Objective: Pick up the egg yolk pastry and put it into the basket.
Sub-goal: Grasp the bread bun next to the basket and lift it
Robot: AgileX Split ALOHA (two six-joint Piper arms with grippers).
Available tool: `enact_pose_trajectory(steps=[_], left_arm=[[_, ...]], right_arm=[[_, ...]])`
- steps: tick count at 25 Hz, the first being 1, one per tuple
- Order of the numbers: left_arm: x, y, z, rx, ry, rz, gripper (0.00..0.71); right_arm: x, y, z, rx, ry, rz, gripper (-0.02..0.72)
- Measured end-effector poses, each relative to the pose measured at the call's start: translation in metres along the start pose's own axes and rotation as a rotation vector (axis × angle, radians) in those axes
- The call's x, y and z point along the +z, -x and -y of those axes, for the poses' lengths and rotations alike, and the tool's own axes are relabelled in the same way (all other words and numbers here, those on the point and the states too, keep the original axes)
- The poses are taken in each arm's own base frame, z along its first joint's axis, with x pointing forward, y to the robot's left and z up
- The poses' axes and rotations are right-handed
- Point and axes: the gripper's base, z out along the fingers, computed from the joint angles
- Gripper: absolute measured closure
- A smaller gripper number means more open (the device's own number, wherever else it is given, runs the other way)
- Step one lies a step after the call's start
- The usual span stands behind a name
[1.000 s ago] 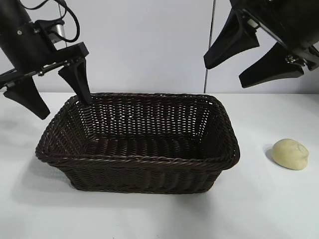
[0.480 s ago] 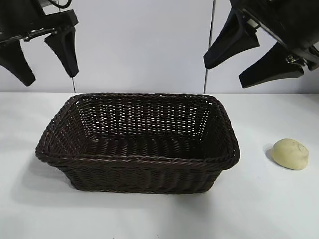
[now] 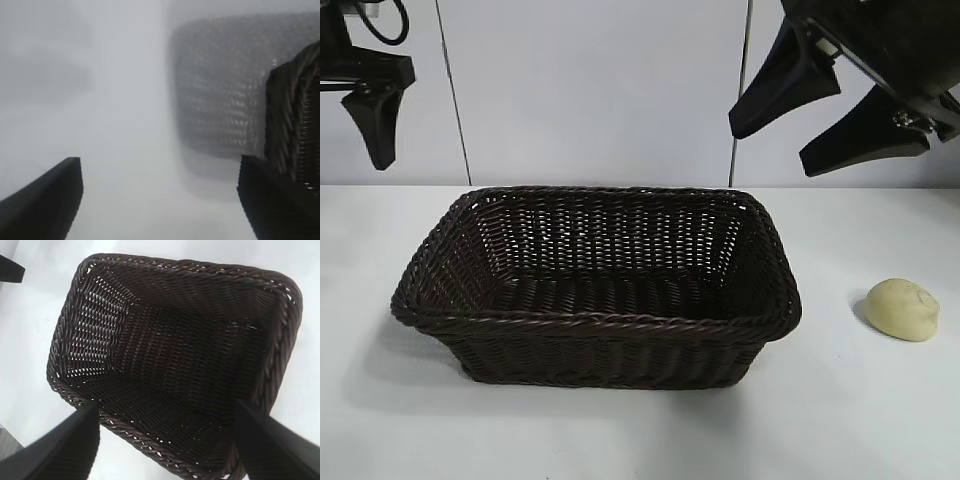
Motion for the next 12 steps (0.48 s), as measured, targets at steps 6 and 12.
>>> enact_pose_trajectory(steps=[6, 12], left_arm=[[0.001, -0.001, -0.038, -0.094, 0.01, -0.003, 0.102], [-0.003, -0.002, -0.041, -0.106, -0.004, 0.005, 0.103]], right_arm=[[0.0, 0.0, 0.0, 0.0, 0.0, 0.0, 0.164], [0.0, 0.0, 0.0, 0.0, 0.0, 0.0, 0.164]])
